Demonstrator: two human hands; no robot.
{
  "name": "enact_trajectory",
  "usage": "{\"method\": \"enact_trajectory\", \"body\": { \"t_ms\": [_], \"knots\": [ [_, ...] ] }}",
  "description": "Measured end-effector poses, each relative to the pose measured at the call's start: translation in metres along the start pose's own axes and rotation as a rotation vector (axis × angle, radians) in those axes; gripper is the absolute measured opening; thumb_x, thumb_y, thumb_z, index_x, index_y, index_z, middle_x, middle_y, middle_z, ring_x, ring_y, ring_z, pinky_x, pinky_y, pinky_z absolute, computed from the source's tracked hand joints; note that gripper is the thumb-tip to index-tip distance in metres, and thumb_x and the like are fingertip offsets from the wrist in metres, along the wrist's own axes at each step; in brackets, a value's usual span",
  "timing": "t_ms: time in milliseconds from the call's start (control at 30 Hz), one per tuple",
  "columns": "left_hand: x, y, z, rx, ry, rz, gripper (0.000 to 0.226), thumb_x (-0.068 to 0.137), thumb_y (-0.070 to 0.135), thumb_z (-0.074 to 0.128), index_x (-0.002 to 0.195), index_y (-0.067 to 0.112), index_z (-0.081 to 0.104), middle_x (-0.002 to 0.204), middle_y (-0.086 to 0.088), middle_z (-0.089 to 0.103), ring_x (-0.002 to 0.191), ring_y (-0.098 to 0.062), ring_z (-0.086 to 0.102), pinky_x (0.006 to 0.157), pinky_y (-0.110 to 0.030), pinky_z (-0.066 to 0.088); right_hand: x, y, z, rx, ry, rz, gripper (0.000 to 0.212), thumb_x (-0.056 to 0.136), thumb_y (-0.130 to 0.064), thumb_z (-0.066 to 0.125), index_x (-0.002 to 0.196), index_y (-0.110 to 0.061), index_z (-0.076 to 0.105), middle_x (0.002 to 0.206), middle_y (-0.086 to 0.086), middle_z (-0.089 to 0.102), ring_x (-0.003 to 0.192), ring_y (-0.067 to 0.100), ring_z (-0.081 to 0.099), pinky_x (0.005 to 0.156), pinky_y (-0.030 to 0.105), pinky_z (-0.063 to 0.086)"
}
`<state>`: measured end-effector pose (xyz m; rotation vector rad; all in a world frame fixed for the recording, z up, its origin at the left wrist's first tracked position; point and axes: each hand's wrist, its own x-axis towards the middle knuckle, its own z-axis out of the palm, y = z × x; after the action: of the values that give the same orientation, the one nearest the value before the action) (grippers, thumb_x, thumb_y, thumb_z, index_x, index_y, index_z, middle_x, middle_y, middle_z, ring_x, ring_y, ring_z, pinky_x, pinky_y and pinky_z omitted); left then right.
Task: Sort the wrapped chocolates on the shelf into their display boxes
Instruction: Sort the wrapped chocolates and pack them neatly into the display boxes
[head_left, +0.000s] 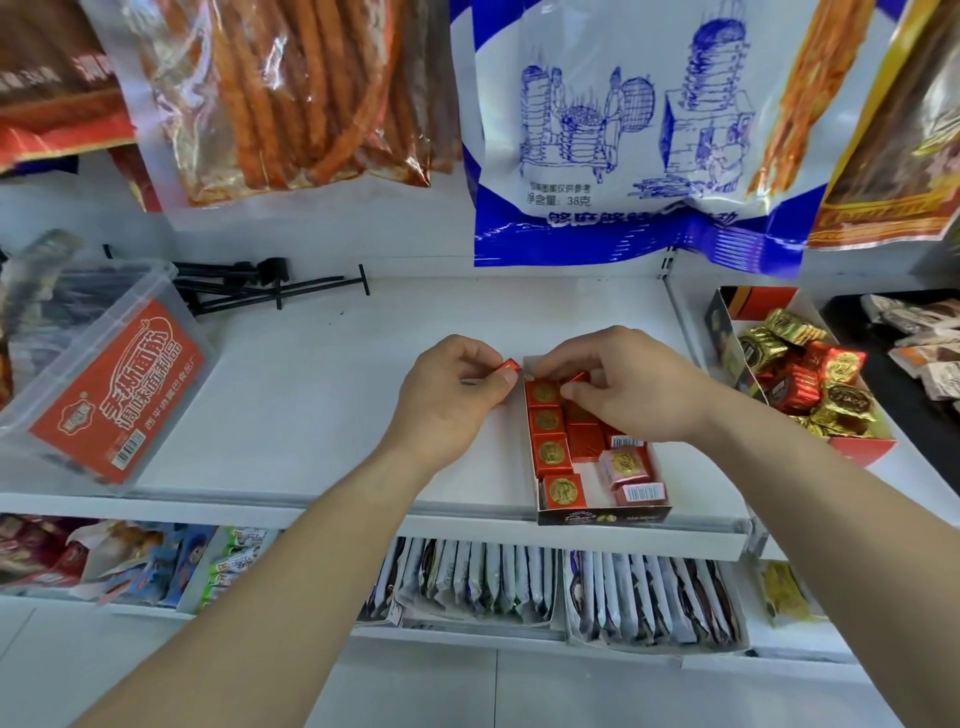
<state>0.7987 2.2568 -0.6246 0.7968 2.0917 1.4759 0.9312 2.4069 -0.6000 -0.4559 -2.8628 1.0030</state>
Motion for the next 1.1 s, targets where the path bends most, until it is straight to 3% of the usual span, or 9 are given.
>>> {"method": "enact_trajectory", "body": {
  "t_ms": [67, 167, 233, 333, 400, 633, 833, 1100],
  "knots": [
    [-0.001, 0.002, -0.002, 0.022, 0.014, 0.010, 0.015, 0.084, 0.024, 0.077, 0.091, 0.018, 0.066, 0.091, 0.005, 0.073, 0.086, -0.008, 0.070, 0.083, -0.027, 0.056, -0.001, 0.002, -0.001, 0.024, 0.063, -0.003, 0.035, 0.095, -0.005, 0.054, 0.118, -0.026, 0.070, 0.115, -0.015, 0.069, 0.100, -0.010, 0.061, 0.088, 0.012, 0.051],
    [-0.004, 0.006, -0.006, 0.036, 0.023, 0.042, 0.016, 0.080, 0.021, 0.080, 0.089, 0.021, 0.067, 0.098, 0.011, 0.072, 0.087, -0.006, 0.069, 0.081, -0.024, 0.053, -0.005, 0.008, -0.005, -0.019, 0.264, 0.050, 0.025, 0.095, -0.015, 0.059, 0.114, -0.029, 0.067, 0.113, -0.019, 0.064, 0.076, -0.016, 0.055, 0.060, 0.000, 0.040],
    [-0.007, 0.008, -0.006, 0.050, 0.019, 0.056, 0.020, 0.079, 0.018, 0.081, 0.090, 0.025, 0.067, 0.101, 0.015, 0.069, 0.086, -0.011, 0.069, 0.080, -0.027, 0.055, -0.007, 0.013, -0.004, -0.110, 0.287, 0.059, 0.027, 0.093, -0.024, 0.064, 0.119, -0.029, 0.066, 0.121, -0.016, 0.062, 0.078, -0.007, 0.056, 0.068, 0.006, 0.040],
    [-0.011, 0.010, -0.003, 0.056, -0.010, 0.051, 0.027, 0.078, 0.013, 0.081, 0.095, 0.026, 0.064, 0.104, 0.015, 0.066, 0.083, -0.011, 0.068, 0.073, -0.019, 0.052, -0.008, 0.017, 0.002, -0.199, 0.186, 0.038, 0.030, 0.091, -0.030, 0.066, 0.121, -0.029, 0.067, 0.128, -0.010, 0.064, 0.103, 0.009, 0.060, 0.088, 0.027, 0.049],
    [-0.013, 0.009, -0.001, 0.060, -0.023, 0.050, 0.027, 0.078, 0.011, 0.081, 0.094, 0.026, 0.065, 0.103, 0.013, 0.067, 0.081, -0.010, 0.069, 0.071, -0.017, 0.053, -0.008, 0.017, 0.004, -0.219, 0.184, 0.033, 0.030, 0.090, -0.030, 0.067, 0.120, -0.029, 0.068, 0.126, -0.011, 0.065, 0.107, 0.011, 0.061, 0.092, 0.032, 0.051],
    [-0.012, 0.007, -0.004, 0.053, -0.047, 0.055, 0.020, 0.080, 0.010, 0.079, 0.092, 0.025, 0.072, 0.097, 0.014, 0.072, 0.082, -0.009, 0.070, 0.075, -0.018, 0.055, -0.005, 0.020, 0.007, -0.302, 0.279, 0.003, 0.024, 0.088, -0.030, 0.070, 0.112, -0.028, 0.073, 0.123, -0.008, 0.067, 0.107, 0.015, 0.063, 0.090, 0.040, 0.054],
    [-0.011, 0.006, -0.004, 0.043, -0.045, 0.056, 0.020, 0.080, 0.010, 0.079, 0.092, 0.025, 0.073, 0.097, 0.012, 0.073, 0.083, -0.009, 0.070, 0.079, -0.022, 0.057, -0.011, 0.020, 0.008, -0.305, 0.383, -0.021, 0.017, 0.092, -0.029, 0.064, 0.105, -0.025, 0.074, 0.106, -0.007, 0.065, 0.093, 0.014, 0.061, 0.077, 0.037, 0.054],
    [-0.013, 0.006, -0.002, 0.073, -0.036, 0.058, 0.019, 0.081, 0.013, 0.079, 0.092, 0.027, 0.072, 0.096, 0.013, 0.072, 0.081, -0.005, 0.069, 0.075, -0.016, 0.054, -0.012, 0.019, 0.005, -0.275, 0.309, -0.003, 0.017, 0.090, -0.040, 0.059, 0.095, -0.027, 0.070, 0.095, -0.009, 0.066, 0.084, 0.012, 0.060, 0.072, 0.038, 0.056]
  ]
}}
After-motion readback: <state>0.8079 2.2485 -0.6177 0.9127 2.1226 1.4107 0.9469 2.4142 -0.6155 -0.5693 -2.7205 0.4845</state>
